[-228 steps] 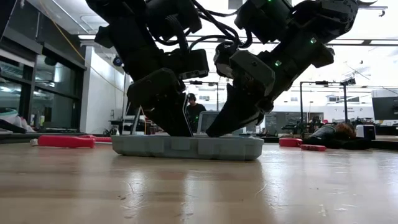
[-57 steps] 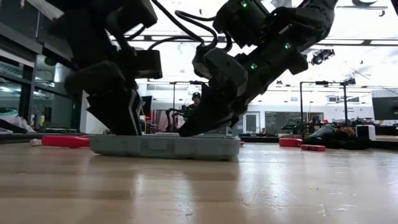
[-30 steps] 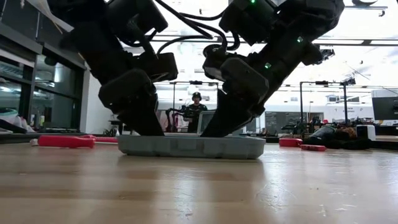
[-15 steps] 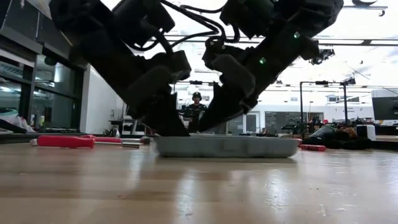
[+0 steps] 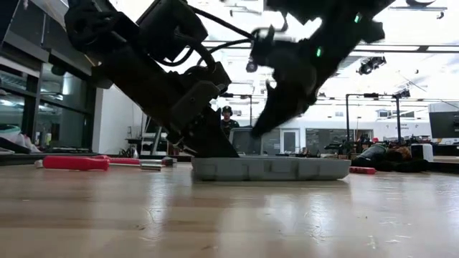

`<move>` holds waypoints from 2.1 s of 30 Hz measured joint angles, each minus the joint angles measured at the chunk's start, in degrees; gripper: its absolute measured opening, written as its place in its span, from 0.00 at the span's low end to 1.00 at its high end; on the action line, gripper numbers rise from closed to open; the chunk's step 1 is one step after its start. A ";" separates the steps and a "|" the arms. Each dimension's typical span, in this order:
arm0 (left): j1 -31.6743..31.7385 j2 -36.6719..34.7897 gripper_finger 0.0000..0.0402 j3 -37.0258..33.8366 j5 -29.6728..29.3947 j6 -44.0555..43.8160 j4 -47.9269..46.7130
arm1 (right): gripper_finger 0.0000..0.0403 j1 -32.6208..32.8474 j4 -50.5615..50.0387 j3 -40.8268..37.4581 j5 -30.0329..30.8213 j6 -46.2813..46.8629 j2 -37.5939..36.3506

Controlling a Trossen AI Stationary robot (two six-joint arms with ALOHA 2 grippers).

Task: Prefit tool cases

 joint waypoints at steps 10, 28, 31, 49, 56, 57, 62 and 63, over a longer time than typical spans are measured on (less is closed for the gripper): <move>0.00 0.00 0.30 -0.04 -0.18 -0.15 0.02 | 0.00 -2.97 -6.75 0.08 -8.06 2.03 0.81; 0.00 0.02 0.30 -0.10 -0.19 -0.23 0.11 | 0.00 -3.22 -5.70 0.27 -10.38 2.45 4.07; -0.02 0.02 0.30 -0.13 -0.27 -0.23 0.04 | 0.00 -3.24 -5.43 0.37 -11.45 3.17 5.89; 0.00 0.08 0.30 -0.11 -0.16 -0.21 0.33 | 0.00 -2.47 -5.16 -0.03 -8.04 1.95 3.82; 0.02 0.11 0.30 -0.09 -0.28 -0.20 0.35 | 0.00 -2.26 -11.47 -0.18 -5.83 2.00 0.11; 0.00 0.11 0.30 -0.09 -0.31 -0.19 0.34 | 0.00 -2.26 -12.16 -0.18 -5.79 2.12 0.09; 0.00 0.11 0.30 -0.09 -0.36 -0.19 0.24 | 0.00 -2.34 -13.24 -0.11 -6.05 2.42 0.25; 0.00 0.11 0.30 -0.09 -0.36 -0.19 0.24 | 0.00 -2.34 -13.20 -0.11 -6.05 2.41 0.26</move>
